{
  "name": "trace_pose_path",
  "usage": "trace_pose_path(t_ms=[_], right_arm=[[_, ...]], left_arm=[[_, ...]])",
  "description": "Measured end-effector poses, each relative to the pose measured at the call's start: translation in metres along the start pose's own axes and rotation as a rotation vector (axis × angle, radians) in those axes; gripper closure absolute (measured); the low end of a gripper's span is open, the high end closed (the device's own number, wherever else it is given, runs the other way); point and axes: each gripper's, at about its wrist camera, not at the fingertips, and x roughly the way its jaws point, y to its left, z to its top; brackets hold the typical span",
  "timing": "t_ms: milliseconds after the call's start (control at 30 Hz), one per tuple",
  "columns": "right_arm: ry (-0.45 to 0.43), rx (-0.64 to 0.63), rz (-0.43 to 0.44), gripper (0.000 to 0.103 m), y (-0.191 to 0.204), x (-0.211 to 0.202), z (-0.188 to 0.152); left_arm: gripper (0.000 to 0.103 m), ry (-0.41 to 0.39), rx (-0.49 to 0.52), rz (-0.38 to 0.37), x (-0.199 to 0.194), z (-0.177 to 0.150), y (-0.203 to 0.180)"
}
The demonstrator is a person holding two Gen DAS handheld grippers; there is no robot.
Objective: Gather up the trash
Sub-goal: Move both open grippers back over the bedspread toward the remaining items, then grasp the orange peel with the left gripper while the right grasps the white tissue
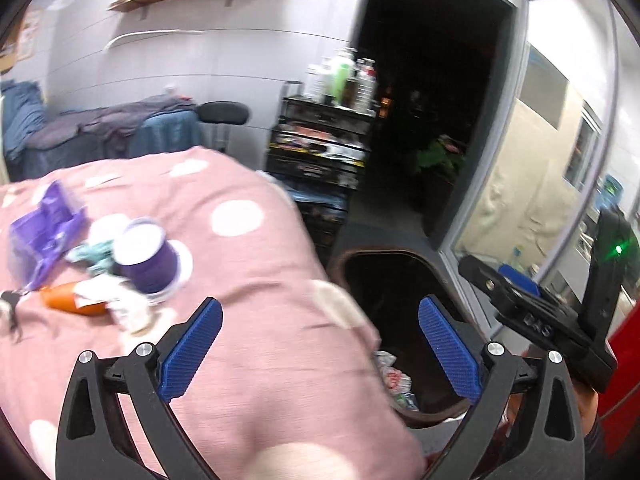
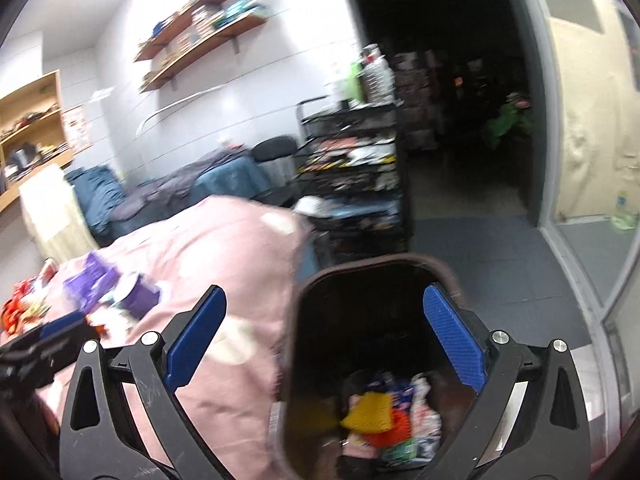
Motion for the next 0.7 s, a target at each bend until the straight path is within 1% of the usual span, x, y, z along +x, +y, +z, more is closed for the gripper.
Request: trace_pose_path(t_ms=[67,167,333,467,533,667,700], right_arm=[[0.042,-0.016,0.039,0.006,0.014,0.009,-0.003],[0.076,-0.059,0.071,0.006,0.036,0.018,-0.006],[0.139,-0.188,0.121,0.006,0.082,0.037,-0.015],[0.178,-0.301,0.157,0.006,0.119,0.052,-0.019],[0.194,-0.330,0.171,0.006,0.133,0.057,-0.021],[0.235,-0.375,0.237,0.006,0.161,0.073,-0.021],[0.258,-0.397,0.253,0.006,0.172,0.081,-0.022]], left_arm=[[0.006,0.002,-0.025,0.031,-0.003,-0.001,0.016],[0.006,0.005,-0.054,0.075,-0.010,-0.003,0.039],[0.006,0.024,-0.103,0.153,-0.021,-0.008,0.085],[0.006,0.052,-0.157,0.193,-0.028,-0.015,0.119],[0.006,0.057,-0.192,0.216,-0.033,-0.019,0.137],[0.006,0.061,-0.213,0.243,-0.036,-0.020,0.155],[0.006,0.055,-0.215,0.251,-0.038,-0.019,0.158]])
